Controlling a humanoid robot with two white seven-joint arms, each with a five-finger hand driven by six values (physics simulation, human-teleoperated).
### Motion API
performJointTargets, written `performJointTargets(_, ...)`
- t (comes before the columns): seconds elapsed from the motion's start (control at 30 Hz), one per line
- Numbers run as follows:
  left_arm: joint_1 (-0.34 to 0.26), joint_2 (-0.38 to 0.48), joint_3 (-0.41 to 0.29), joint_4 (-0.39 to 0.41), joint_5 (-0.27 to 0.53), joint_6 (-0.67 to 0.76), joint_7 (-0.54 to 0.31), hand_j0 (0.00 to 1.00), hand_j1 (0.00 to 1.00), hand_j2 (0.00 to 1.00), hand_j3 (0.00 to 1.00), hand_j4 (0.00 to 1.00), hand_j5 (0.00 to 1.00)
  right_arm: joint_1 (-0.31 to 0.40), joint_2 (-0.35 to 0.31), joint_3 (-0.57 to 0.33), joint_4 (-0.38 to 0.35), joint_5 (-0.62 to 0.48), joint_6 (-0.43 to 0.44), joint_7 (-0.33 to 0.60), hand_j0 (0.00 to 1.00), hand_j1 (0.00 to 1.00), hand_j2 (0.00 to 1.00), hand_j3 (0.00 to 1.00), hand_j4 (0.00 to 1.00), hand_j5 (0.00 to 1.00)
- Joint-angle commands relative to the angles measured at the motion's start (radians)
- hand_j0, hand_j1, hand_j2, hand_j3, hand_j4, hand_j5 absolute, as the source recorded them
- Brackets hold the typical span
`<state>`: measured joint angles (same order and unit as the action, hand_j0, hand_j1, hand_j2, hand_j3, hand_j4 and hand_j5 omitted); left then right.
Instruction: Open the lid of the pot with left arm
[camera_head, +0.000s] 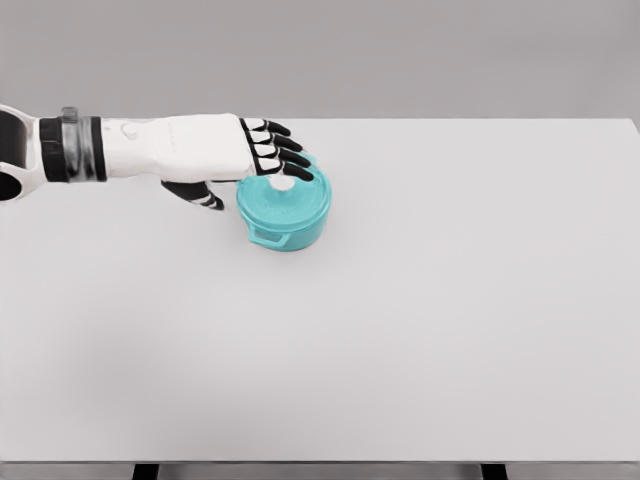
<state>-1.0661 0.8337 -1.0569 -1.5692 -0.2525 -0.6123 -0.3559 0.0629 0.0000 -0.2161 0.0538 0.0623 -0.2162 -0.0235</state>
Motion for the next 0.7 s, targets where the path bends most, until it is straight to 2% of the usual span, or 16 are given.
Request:
performJointTargets(0.0,0.0,-0.008,-0.032,0.084,0.015,0.001,0.002,1.0,1.0,1.0,1.0,1.0,1.0,-0.002,0.0,0.0,0.0,0.001,0.0,-0.001,1.0,1.0,1.0,1.0,1.0,1.0)
performJointTargets(0.13,-0.041,-0.018,-0.035,0.092,0.021,0.001,0.002,1.0,1.0,1.0,1.0,1.0,1.0,-0.002,0.0,0.0,0.0,-0.001,0.0,0.0,1.0,1.0,1.0,1.0,1.0,1.0)
performJointTargets(0.27,-0.046,-0.088,-0.047,0.095,0.036,0.001,0.002,1.0,1.0,1.0,1.0,1.0,1.0,-0.002,0.0,0.0,0.0,0.001,0.0,0.0,1.0,1.0,1.0,1.0,1.0,1.0)
performJointTargets(0.4,-0.046,-0.153,-0.074,0.184,0.047,0.001,0.0,1.0,1.0,1.0,1.0,1.0,1.0,-0.002,0.0,0.0,0.0,-0.001,0.0,0.0,1.0,1.0,1.0,1.0,1.0,1.0)
performJointTargets(0.5,-0.049,-0.18,-0.081,0.216,0.053,0.001,-0.002,1.0,1.0,1.0,1.0,1.0,1.0,-0.002,0.0,0.0,0.0,-0.001,0.0,-0.001,1.0,1.0,1.0,1.0,1.0,1.0)
performJointTargets(0.53,-0.075,-0.195,-0.109,0.238,0.053,0.001,-0.002,1.0,1.0,1.0,1.0,1.0,1.0,0.0,0.0,0.0,0.0,-0.001,0.0,0.0,1.0,1.0,1.0,1.0,1.0,1.0)
performJointTargets(0.6,-0.164,-0.214,-0.23,0.253,0.079,0.001,0.002,1.0,1.0,1.0,1.0,1.0,1.0,-0.002,0.0,0.0,0.0,0.001,0.0,0.0,1.0,1.0,1.0,1.0,1.0,1.0)
performJointTargets(0.67,-0.193,-0.228,-0.27,0.261,0.087,0.001,0.002,1.0,1.0,1.0,1.0,1.0,1.0,-0.002,0.0,0.0,0.0,0.001,0.0,-0.001,1.0,1.0,1.0,1.0,1.0,1.0)
